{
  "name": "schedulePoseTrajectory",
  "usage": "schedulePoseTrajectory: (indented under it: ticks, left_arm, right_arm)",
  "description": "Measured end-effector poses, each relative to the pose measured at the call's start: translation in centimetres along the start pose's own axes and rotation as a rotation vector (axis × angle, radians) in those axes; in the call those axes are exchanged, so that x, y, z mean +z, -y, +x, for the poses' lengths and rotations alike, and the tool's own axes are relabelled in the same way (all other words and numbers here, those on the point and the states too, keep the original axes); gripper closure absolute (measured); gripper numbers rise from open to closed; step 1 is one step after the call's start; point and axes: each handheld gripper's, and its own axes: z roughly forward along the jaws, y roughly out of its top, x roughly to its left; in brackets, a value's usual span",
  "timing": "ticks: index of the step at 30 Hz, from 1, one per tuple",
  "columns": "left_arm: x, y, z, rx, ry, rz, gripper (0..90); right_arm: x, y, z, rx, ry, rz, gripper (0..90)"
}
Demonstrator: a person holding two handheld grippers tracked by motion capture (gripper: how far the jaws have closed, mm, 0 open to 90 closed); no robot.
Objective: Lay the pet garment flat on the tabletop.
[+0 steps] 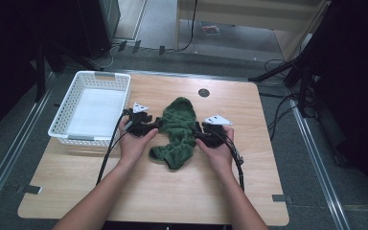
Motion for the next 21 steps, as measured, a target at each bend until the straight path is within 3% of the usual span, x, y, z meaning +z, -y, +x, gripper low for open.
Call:
schedulePoseTrajectory:
  ticks: [2,4,6,10,16,19,20,21]
  left_arm:
    - [-0.3,-0.1,-0.1,0.007,0.002,-0.003,46.9]
    - [-0.4,0.0,-0.7,0.045,-0.003,0.0,47.6]
    - [-0.4,0.2,-0.8,0.049,0.003,-0.001,48.7]
    - [-2.3,2.0,-1.8,0.069,0.078,-0.011,54.0]
    - [-4.9,4.1,-2.2,0.064,0.125,-0.008,54.6]
    - [-5.7,5.7,-2.6,0.088,0.132,0.03,53.4]
    - [-5.7,5.7,-2.6,0.088,0.132,0.03,53.0]
    - [-5.6,6.0,-2.6,0.097,0.127,0.046,53.0]
  right_arm:
    - [-0.7,-0.3,0.2,0.007,-0.002,-0.025,52.7]
    - [-0.9,-0.6,0.5,-0.001,-0.006,-0.035,54.7]
    - [-1.0,-0.7,0.9,-0.003,-0.021,-0.035,57.9]
    - [-2.1,-0.5,2.0,0.011,-0.143,-0.024,66.9]
    - [-4.8,0.5,4.1,-0.028,-0.224,-0.015,65.5]
    - [-6.0,2.1,7.1,-0.048,-0.338,-0.01,60.8]
    - [-6.0,2.1,7.1,-0.048,-0.338,-0.01,60.8]
    - [-6.0,2.8,8.1,-0.076,-0.348,0.009,59.4]
